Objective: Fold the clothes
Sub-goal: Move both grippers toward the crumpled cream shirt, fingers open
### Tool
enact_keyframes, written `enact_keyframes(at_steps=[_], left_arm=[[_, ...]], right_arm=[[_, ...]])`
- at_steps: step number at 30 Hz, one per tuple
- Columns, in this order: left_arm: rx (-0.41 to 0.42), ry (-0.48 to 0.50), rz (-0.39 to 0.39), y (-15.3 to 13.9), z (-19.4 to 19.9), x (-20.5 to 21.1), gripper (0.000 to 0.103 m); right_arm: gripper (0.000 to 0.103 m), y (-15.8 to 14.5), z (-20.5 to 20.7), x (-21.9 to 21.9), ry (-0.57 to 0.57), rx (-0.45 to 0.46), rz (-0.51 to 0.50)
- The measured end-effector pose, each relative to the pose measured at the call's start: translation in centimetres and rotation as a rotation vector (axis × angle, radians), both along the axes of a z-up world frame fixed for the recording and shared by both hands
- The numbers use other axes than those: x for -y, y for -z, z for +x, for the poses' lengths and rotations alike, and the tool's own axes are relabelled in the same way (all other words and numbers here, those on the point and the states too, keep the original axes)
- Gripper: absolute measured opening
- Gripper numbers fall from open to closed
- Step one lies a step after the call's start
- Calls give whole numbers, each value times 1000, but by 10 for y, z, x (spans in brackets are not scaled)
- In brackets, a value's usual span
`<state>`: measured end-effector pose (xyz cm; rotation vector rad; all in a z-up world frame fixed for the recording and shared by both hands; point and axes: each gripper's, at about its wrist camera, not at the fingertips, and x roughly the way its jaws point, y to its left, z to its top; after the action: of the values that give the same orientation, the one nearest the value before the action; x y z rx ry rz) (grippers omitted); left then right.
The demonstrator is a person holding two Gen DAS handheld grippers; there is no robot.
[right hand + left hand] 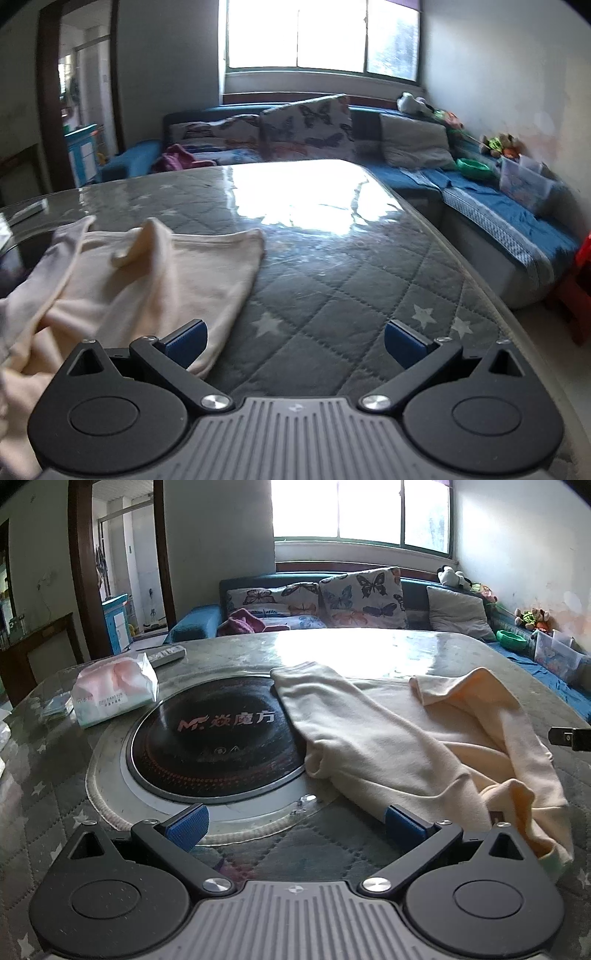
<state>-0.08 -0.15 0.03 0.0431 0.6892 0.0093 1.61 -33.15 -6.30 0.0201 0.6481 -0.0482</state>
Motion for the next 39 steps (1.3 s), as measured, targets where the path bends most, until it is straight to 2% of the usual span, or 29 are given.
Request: enact_keyframes(at_steps=[3,6,9,12,24,39], left_arm=[[11,3,9,-3,-8,15,103],[22,6,19,-6,-15,29,103],[12,14,10,-9,-23,39,103],[9,26,6,-10,-31,49,103],[-8,39,-9,-14,-42,56,103],[-27,56,3,-12,-57,70,103]], right_arm=[[103,-2,0,4,0,-13,32],[103,-13,-11,-1,-18,25,7],[103,-21,-40,-23,-43,47,-25],[103,-27,-55,-38,-60,16,-9],[103,-25,-88,-53,-186,-13,17],[103,-24,-111,-64,-218,-39,10]])
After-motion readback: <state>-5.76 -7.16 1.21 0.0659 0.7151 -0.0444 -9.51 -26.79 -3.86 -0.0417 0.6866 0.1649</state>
